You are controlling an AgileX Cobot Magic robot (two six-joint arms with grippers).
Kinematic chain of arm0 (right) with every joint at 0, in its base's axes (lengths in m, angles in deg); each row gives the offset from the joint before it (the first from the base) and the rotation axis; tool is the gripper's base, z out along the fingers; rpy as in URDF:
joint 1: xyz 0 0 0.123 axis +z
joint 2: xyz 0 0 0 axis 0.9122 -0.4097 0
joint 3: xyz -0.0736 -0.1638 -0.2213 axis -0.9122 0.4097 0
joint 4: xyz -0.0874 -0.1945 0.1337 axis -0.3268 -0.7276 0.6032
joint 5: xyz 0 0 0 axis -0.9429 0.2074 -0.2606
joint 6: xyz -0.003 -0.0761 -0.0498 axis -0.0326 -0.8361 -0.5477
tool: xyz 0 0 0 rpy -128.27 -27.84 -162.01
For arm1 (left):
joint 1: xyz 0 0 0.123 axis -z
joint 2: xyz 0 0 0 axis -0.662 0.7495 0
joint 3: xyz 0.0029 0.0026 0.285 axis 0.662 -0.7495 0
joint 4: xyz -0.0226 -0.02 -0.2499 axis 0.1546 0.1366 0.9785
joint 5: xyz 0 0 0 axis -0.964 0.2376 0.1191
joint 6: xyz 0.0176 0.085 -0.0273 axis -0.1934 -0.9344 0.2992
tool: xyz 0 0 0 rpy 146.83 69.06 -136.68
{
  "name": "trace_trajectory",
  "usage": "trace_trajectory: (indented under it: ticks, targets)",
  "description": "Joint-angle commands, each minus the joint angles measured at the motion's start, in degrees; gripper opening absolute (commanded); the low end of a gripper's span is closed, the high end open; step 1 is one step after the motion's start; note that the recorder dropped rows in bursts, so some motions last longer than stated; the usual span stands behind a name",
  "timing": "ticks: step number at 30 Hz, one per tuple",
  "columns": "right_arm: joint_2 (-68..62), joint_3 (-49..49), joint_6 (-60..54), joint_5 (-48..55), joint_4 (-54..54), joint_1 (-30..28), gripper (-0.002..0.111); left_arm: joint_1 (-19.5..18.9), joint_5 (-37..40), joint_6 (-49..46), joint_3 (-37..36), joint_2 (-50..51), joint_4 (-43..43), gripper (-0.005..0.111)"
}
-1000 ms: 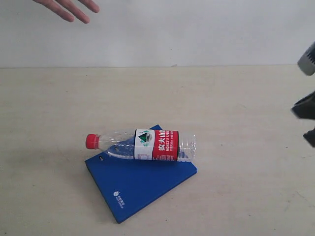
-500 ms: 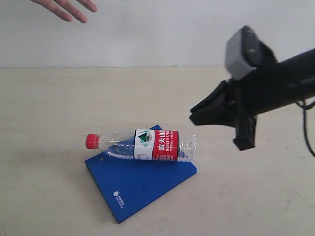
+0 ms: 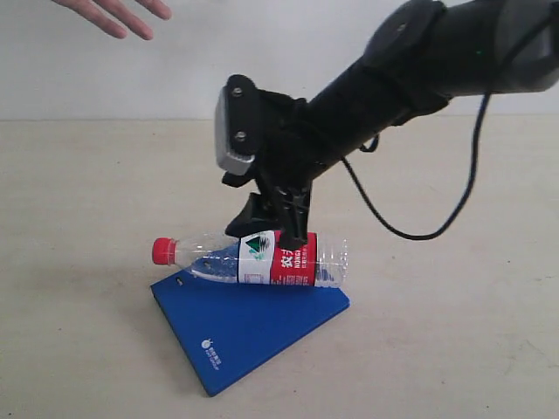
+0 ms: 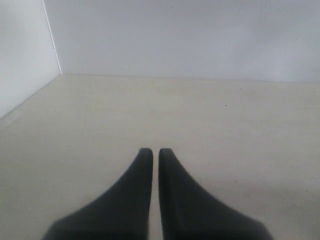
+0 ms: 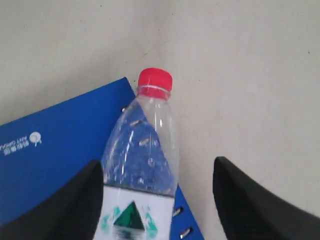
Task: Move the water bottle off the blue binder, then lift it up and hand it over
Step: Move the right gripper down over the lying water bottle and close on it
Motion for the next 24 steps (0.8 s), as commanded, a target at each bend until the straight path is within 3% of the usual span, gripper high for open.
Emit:
trace_trajectory:
  ticks: [1,5,24]
  targets:
    - [-5.78,-6.8,11.28,2.17,-7.28,3.1,0.058,0.43,-0.5,-0.04,-0.21,-0.15,-0.12,0.004]
    - [-8.43,-9.43,18.72,3.03,-13.15,3.58,0.058,0.43,-0.5,-0.04,-0.21,-0.15,-0.12,0.004]
    - [-15.36,-9.43,17.18,0.12,-16.83,4.2,0.056,0.43,-0.5,-0.19,-0.21,-0.15,-0.12,0.004]
